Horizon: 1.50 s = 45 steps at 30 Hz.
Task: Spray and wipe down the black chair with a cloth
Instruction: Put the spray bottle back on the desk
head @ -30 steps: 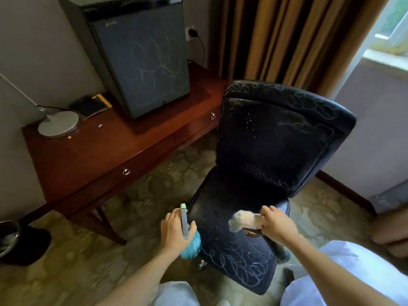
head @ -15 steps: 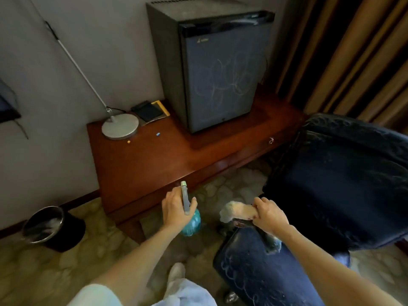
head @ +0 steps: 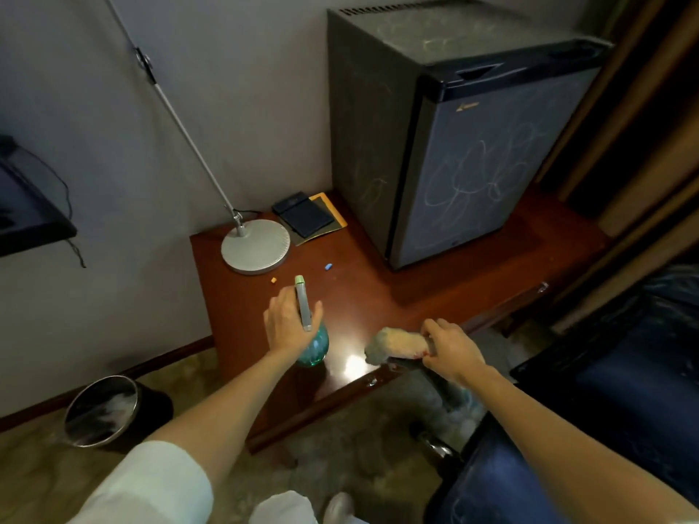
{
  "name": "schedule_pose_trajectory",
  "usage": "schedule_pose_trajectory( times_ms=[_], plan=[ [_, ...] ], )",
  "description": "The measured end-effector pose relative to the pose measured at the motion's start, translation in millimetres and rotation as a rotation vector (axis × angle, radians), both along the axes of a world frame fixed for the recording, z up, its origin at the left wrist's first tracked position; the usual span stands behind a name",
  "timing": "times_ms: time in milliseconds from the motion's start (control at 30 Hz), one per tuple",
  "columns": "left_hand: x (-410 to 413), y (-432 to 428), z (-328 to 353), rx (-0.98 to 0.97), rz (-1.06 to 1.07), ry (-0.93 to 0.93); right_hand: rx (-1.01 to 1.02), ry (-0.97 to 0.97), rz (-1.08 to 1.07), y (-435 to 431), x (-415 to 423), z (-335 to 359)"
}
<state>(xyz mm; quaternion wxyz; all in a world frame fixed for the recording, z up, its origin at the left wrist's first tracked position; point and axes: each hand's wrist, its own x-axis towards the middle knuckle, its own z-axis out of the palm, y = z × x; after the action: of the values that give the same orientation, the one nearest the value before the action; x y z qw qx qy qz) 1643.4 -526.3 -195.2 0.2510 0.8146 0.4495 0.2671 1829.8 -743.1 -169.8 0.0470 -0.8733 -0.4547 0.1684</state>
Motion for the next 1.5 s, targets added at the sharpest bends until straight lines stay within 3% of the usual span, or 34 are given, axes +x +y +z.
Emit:
schedule_pose_trajectory(
  times_ms=[367, 967, 1267, 1500],
  plan=[
    [-9, 80, -38, -0.070, 0.037, 0.031, -0.066, 0.022, 0.058, 92, -20, -20],
    [-35, 80, -55, -0.233, 0.030, 0.116, -0.044, 0.033, 0.060, 74, -34, -29],
    [-84, -1, -69, -0.316, 0.095, 0.213, -0.002, 0.040, 0.020, 16, -44, -25],
    [-92, -102, -71, -0.342, 0.069, 0.291, 0.003, 0.047, -0.026, -80, -38, -24]
  ],
)
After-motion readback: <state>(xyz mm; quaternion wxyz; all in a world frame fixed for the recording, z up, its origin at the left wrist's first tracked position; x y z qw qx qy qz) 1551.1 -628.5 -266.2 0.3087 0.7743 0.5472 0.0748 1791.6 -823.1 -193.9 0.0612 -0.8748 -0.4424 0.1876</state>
